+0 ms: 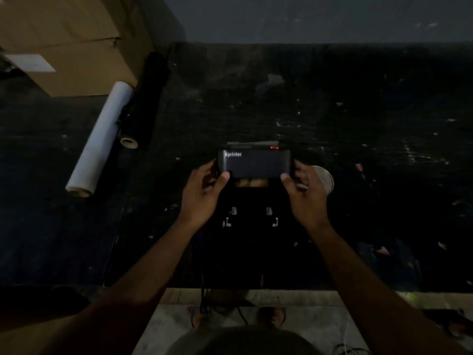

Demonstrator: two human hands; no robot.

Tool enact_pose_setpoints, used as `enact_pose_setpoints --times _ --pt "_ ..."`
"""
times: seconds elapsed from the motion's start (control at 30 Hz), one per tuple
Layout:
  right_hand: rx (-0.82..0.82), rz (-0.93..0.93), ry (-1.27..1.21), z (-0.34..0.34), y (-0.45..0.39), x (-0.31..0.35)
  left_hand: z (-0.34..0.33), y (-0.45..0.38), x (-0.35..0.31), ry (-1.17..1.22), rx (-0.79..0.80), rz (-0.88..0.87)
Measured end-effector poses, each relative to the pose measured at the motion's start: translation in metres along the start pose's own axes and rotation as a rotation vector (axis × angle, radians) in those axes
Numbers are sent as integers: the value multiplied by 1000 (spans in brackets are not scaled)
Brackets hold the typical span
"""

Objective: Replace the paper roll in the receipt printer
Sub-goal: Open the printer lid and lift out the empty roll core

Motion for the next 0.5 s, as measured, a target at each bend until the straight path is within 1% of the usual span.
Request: enact_pose_setpoints --times 0.17,0.37,0.5 --pt "-91 -32 67 0 -50 14 3 -51 -24 -98 -34 -21" --pt "-48 -64 221 -8 -104 24 -5 -93 -45 -91 -22 16" --pt "-10 -75 216 -12 -117 24 -8 -106 -46 -50 0 35"
Point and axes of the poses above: each hand's wrist, its own y-axis away from the middle knuckle, its own z-axis out of the back of the hand, x = y × z, the point moved 7 cm from there along -y, towards the middle knuckle, and after that the axes turned 11 degrees about y, right-handed, at the moved point
